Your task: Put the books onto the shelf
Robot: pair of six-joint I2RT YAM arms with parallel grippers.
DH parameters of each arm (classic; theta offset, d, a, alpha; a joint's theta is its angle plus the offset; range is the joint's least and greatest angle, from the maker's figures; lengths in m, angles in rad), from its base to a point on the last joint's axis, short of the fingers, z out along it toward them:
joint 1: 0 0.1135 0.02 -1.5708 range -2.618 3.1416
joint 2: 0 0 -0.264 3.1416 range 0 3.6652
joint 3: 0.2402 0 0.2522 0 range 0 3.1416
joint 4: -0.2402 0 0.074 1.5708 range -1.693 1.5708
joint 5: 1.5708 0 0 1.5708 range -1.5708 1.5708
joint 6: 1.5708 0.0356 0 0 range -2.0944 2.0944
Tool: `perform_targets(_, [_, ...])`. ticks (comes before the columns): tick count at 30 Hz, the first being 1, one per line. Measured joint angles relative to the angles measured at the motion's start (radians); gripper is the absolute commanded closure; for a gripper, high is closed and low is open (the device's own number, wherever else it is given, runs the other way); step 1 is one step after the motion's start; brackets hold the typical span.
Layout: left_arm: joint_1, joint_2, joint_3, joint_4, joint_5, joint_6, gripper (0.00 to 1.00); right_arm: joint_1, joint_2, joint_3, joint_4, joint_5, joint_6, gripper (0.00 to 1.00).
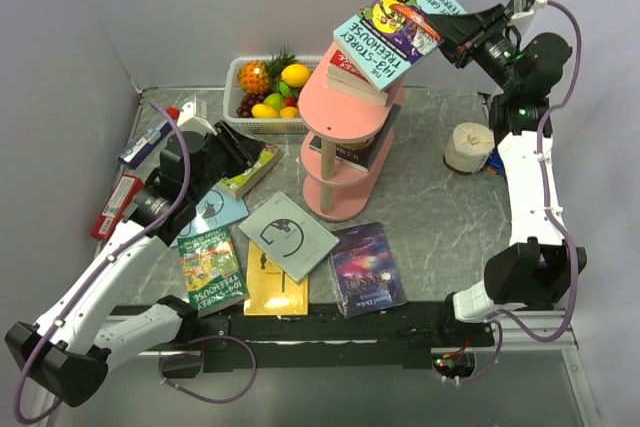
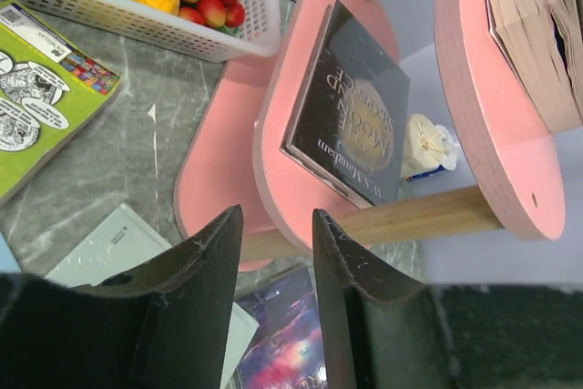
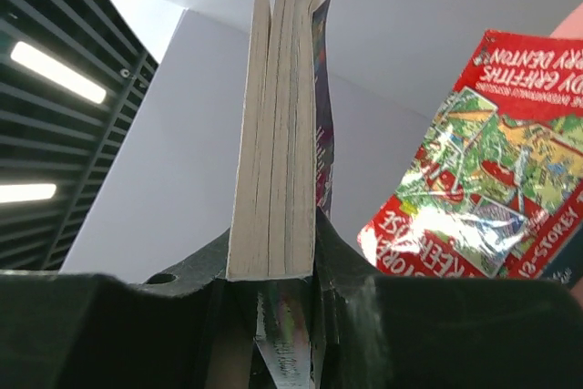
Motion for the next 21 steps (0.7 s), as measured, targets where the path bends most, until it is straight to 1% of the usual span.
perform_targets(3, [0.027, 0.015, 0.006, 0.004, 0.023, 0.008, 0.57, -0.011, 0.031, 0.071, -0.026, -0.034, 0.007, 1.00])
perform_targets(9, [0.068, 0.051, 0.007, 0.007, 0.066, 0.010, 0.57, -0.013, 0.084, 0.160, -0.085, -0.113, -0.002, 0.96])
perform_targets(13, [0.084, 0.070, 0.007, 0.008, 0.092, 0.011, 0.57, -0.013, 0.140, 0.179, -0.162, -0.149, -0.030, 0.94])
perform_targets(19, [0.100, 0.081, 0.007, 0.026, 0.122, 0.010, 0.57, -0.013, 0.246, 0.212, -0.288, -0.160, -0.069, 0.94])
perform_targets(20, [0.103, 0.081, 0.007, 0.031, 0.129, 0.010, 0.57, -0.013, 0.264, 0.227, -0.317, -0.161, -0.074, 0.93])
perform_targets(21, [0.105, 0.081, 0.007, 0.035, 0.133, 0.010, 0.57, -0.012, 0.281, 0.248, -0.345, -0.164, -0.079, 0.90])
